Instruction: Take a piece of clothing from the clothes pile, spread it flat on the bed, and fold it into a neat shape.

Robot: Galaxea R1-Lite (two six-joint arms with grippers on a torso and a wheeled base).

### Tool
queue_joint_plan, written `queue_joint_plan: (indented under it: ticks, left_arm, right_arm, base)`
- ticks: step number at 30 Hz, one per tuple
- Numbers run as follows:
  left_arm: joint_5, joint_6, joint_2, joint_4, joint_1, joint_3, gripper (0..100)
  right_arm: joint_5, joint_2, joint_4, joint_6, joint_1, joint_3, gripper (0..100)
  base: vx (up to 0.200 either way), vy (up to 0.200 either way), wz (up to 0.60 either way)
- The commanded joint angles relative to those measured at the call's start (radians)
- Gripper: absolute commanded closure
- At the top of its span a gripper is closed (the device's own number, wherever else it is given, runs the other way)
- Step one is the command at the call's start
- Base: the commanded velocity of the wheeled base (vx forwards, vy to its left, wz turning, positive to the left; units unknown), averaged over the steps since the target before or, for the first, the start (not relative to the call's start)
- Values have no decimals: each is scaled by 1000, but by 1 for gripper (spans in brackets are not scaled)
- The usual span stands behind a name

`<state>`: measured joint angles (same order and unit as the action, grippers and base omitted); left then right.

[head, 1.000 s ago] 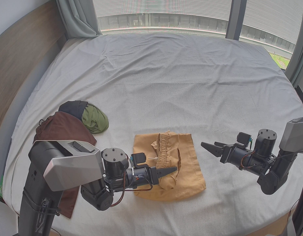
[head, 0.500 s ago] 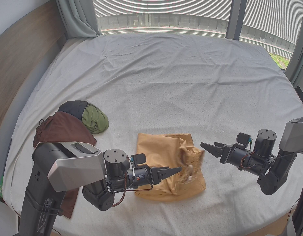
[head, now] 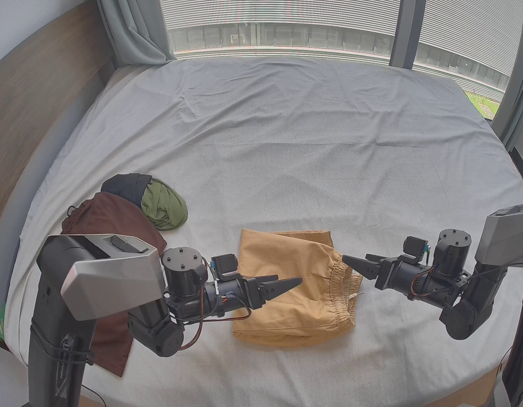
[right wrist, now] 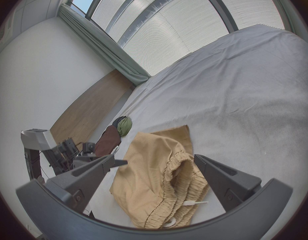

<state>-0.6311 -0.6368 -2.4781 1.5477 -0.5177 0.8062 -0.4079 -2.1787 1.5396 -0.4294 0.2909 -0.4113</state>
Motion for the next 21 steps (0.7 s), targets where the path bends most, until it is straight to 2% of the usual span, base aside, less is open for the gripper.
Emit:
queue_joint_plan:
  ticks: [1,5,12,21]
  left_arm:
    - [-1,17,57,0,38,-39,0]
    - [-2,60,108,0,84,-91,0]
    - [-4,98,180,0,148,-159,0]
    - [-24,151,289,2,297,-257,0]
  right_arm:
    - [0,-23,1,0,27,8,0]
    - [23,-36,1,-2,48,12,0]
    - [26,-36,2,-2,68,14,0]
    - [26,-26,2,-2,80,22,0]
  base:
    - [0,0,0]
    - [0,0,0]
    - [0,0,0]
    - [0,0,0]
